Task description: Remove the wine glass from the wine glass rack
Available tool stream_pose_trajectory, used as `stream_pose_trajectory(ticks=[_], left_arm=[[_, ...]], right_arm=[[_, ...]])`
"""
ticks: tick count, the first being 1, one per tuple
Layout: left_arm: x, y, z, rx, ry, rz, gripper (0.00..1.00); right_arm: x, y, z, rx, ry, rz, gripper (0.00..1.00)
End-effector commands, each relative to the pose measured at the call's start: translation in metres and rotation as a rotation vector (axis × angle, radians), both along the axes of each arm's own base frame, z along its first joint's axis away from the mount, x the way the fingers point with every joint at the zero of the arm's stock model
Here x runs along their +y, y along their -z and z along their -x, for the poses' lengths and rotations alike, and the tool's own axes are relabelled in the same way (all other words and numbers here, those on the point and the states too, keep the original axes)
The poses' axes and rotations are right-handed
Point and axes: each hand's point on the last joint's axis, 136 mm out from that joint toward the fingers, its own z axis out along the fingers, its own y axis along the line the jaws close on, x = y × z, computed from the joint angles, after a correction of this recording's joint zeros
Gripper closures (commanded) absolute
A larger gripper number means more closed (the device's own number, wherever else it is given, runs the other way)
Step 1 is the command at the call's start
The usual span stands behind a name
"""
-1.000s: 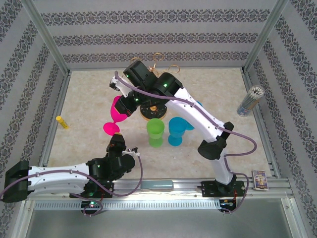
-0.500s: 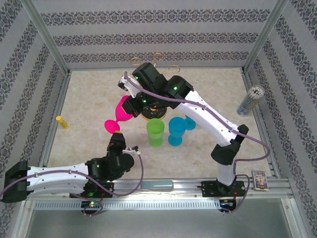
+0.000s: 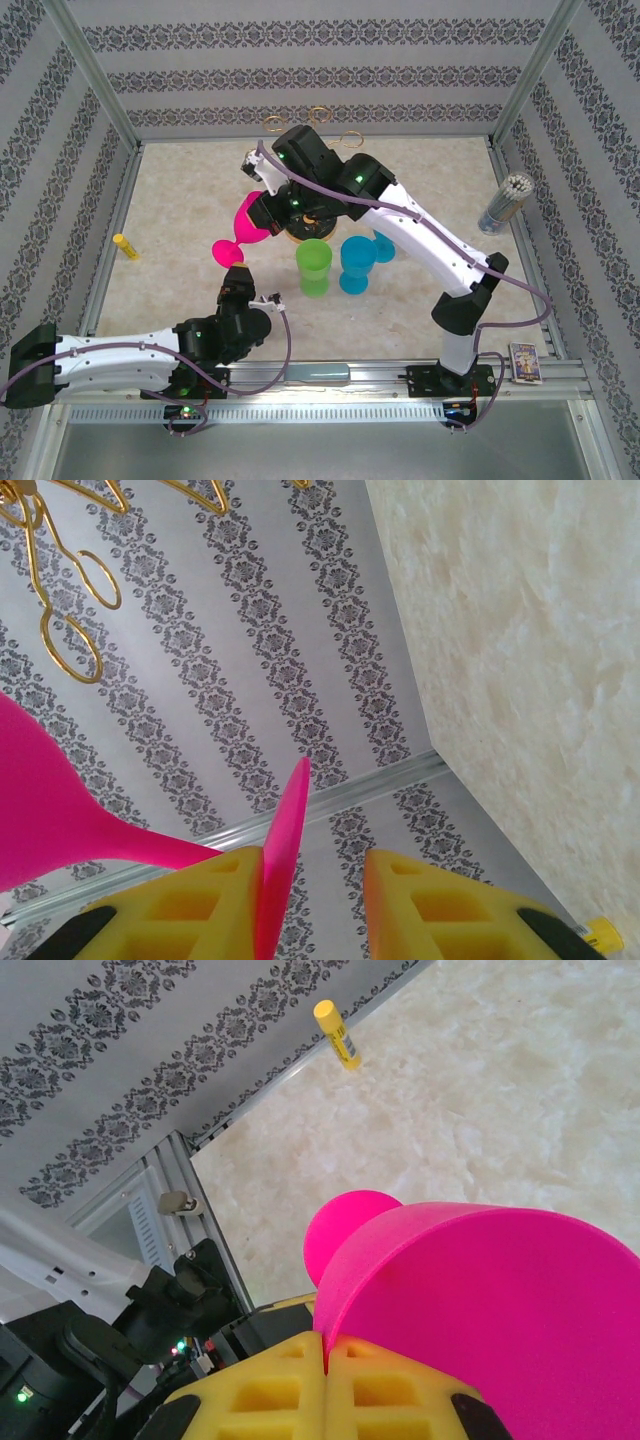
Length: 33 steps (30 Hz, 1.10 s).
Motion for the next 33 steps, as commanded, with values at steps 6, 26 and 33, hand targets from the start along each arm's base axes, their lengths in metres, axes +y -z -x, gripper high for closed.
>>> stream_pose_trajectory(ticks=[6, 26, 33], left_arm=[[0.0, 0.009, 0.002, 0.02, 0.006, -0.069, 0.67], [0.004, -0.007, 0.003, 0.033, -0.015, 0.126, 0.41], [0.005, -0.016, 0.003, 0.041, -0.025, 0.238, 0.41]], right_arm=[[0.02, -0.044, -0.014, -0.069, -0.009, -0.152, 1.0], [-0.018, -0.076, -0.017, -0.205, 0.077, -0.122, 1.0], [-0.055, -0.098, -0.001, -0.248, 0.121, -0.132, 1.0]])
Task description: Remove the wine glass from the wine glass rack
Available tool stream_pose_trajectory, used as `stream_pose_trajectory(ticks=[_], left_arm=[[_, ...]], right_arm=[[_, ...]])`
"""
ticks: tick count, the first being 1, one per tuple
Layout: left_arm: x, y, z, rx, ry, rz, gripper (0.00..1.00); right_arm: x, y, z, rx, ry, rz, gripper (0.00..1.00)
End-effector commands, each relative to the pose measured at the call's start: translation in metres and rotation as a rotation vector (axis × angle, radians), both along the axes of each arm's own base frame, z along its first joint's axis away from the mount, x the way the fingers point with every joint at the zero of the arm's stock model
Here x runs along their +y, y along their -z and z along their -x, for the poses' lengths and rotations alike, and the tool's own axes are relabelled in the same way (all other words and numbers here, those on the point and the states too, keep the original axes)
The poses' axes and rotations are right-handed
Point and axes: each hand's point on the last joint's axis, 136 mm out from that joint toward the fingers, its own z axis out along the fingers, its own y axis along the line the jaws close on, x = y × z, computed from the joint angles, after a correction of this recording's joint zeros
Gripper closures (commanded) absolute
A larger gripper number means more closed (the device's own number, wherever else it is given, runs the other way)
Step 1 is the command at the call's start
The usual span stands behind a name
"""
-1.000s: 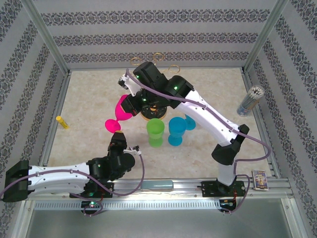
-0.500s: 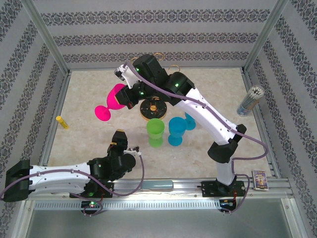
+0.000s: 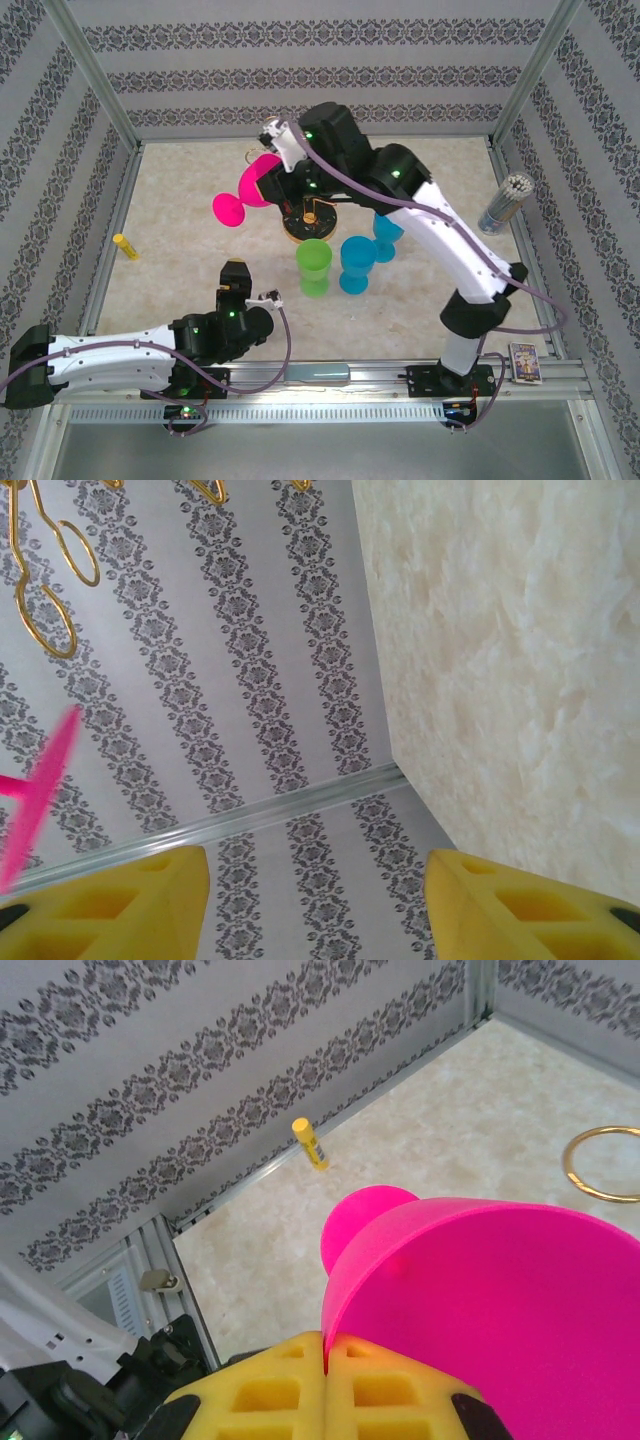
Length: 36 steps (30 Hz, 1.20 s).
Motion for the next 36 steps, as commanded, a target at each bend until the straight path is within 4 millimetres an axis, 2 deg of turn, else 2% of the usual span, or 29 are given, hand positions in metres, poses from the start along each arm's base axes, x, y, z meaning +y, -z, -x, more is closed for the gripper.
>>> stream_pose_trajectory(ticks=[1, 7, 14, 24, 29, 36], left_arm=[[0.004, -0.012, 0.0, 0.002, -0.018, 0.101, 0.4], [0.006, -0.023, -0.001, 0.007, -0.041, 0.214, 0.4], [0.011, -0.037, -0.003, 0.014, -0.079, 0.363, 0.4], [0.027, -0.059, -0.015, 0.04, -0.181, 0.67, 0.4], [0.029, -0.071, -0.027, 0.052, -0.234, 0.805, 0.4], [0.029, -0.079, -0.048, 0.093, -0.321, 1.045, 0.41]], right_arm=[[-0.028, -0.023, 0.011, -0.054, 0.032, -0.025, 1.0], [-0.058, -0.029, 0.034, -0.046, 0.046, -0.03, 1.0], [-0.092, -0.019, 0.057, -0.018, 0.078, -0.004, 1.0], [-0.125, 0.017, 0.079, 0.048, 0.112, 0.082, 1.0], [-0.129, 0.037, 0.086, 0.082, 0.103, 0.131, 1.0], [-0.134, 0.078, 0.091, 0.135, 0.115, 0.23, 1.0]])
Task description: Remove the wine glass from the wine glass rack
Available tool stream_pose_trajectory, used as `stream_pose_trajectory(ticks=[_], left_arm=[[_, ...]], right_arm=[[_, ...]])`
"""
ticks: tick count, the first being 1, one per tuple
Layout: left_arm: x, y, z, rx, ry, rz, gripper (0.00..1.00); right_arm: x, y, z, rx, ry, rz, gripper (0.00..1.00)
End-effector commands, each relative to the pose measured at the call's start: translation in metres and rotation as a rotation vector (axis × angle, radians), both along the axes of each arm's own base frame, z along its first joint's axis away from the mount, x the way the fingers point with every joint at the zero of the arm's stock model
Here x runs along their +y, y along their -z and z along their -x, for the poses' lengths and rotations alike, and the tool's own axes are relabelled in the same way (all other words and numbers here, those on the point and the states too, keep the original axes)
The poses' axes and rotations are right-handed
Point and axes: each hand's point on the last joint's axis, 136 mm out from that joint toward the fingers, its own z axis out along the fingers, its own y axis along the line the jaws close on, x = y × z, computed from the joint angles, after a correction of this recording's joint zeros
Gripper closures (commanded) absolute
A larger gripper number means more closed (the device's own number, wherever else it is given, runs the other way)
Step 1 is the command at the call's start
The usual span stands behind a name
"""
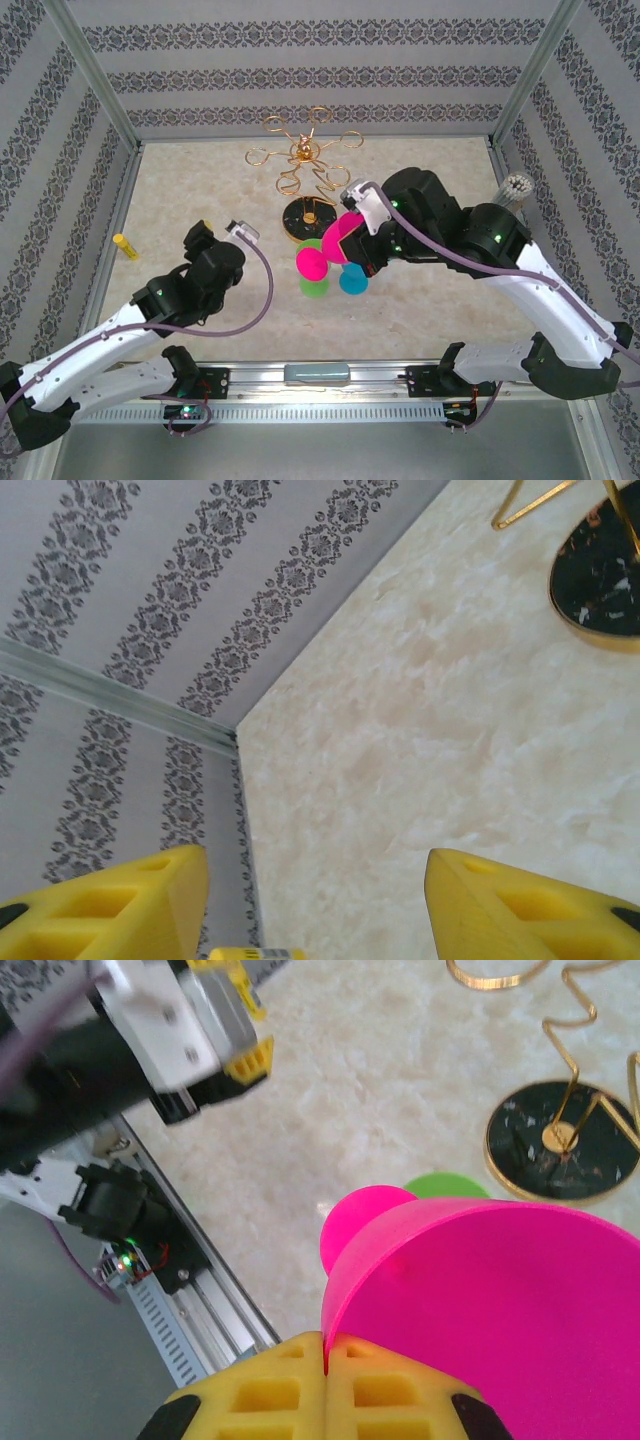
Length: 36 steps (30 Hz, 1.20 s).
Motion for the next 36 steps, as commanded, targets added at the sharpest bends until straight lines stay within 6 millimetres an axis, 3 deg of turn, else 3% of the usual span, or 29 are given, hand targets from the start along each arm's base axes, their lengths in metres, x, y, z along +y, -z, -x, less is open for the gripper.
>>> stream_pose_trajectory(ticks=[1, 12, 18, 25, 36], left_arm=[[-0.005, -0.004, -0.007, 0.031, -0.029, 0.209, 0.4], [-0.014, -0.008, -0.031, 0.121, -0.09, 0.586, 0.41], [-0.014, -0.011, -0.03, 0.118, -0.088, 0.621, 0.41], [-0.017, -0.011, -0.027, 0.146, -0.102, 0.75, 0.41], [-0.016, 0.006, -0.035, 0.254, -0.153, 0.956, 0.4]], right_arm=[[-0.006, 0.017, 0.003, 0.026, 0.023, 0.041, 1.0], [-0.006, 0.055, 0.027, 0.094, -0.033, 0.134, 1.0], [-0.003, 0.068, 0.033, 0.108, -0.04, 0.154, 1.0], [0.002, 0.094, 0.03, 0.108, -0.029, 0.229, 1.0], [0.019, 0.128, 0.022, 0.09, -0.006, 0.292, 1.0]])
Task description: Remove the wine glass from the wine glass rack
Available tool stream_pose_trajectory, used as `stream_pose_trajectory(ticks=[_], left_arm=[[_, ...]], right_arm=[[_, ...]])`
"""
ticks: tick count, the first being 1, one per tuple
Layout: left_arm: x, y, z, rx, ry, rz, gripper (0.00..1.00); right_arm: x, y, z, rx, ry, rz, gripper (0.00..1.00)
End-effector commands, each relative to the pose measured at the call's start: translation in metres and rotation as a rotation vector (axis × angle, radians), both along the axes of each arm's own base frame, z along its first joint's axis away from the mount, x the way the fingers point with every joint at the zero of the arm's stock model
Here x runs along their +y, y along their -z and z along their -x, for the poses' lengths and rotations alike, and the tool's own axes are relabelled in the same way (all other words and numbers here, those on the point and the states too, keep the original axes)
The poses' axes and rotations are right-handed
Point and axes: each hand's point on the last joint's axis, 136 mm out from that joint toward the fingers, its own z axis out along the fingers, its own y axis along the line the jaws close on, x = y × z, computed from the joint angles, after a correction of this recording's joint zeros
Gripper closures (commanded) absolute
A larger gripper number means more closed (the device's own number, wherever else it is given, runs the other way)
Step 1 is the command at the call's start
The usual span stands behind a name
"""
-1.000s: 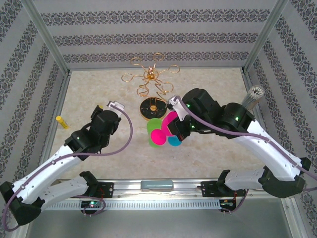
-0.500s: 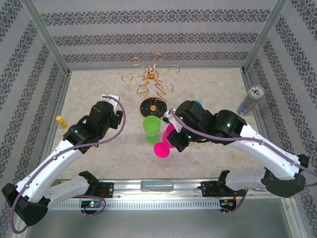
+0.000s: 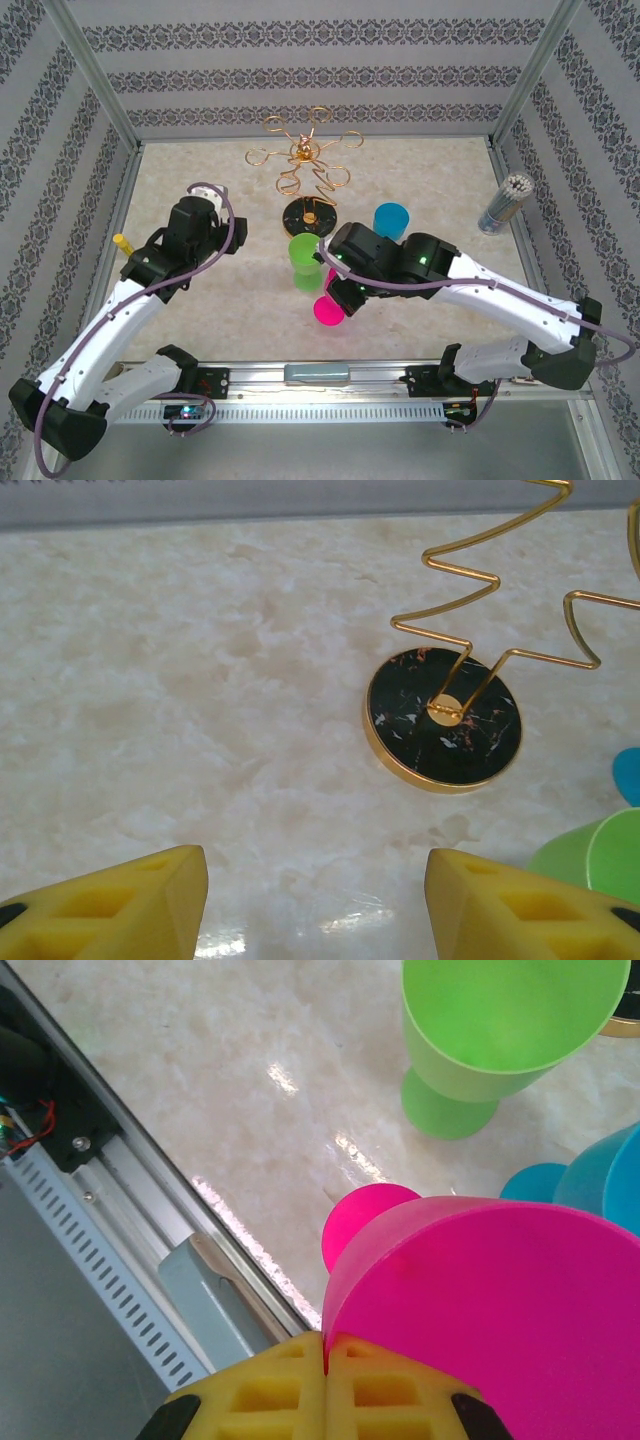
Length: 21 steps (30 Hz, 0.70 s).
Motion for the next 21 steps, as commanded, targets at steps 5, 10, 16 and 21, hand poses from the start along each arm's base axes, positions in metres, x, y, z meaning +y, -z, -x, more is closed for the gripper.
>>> stream_pose_trajectory(ticks=[5, 10, 16, 21], left_arm=[[-0.003, 0.0, -0.004, 0.041, -0.004, 0.161, 0.4], [-0.004, 0.001, -0.009, 0.044, -0.005, 0.25, 0.4], [-0.001, 0.001, -0.01, 0.051, -0.014, 0.287, 0.4], [0.002, 0.002, -0.009, 0.047, -0.022, 0.279, 0.4]], right_arm=[[0.009, 0.017, -0.008, -0.049, 0.026, 0.055, 1.0], [0.014, 0.035, -0.007, -0.059, 0.023, 0.111, 1.0], [0.02, 0.054, -0.006, -0.063, 0.026, 0.158, 1.0], [0.02, 0.067, -0.007, -0.059, 0.038, 0.183, 1.0]])
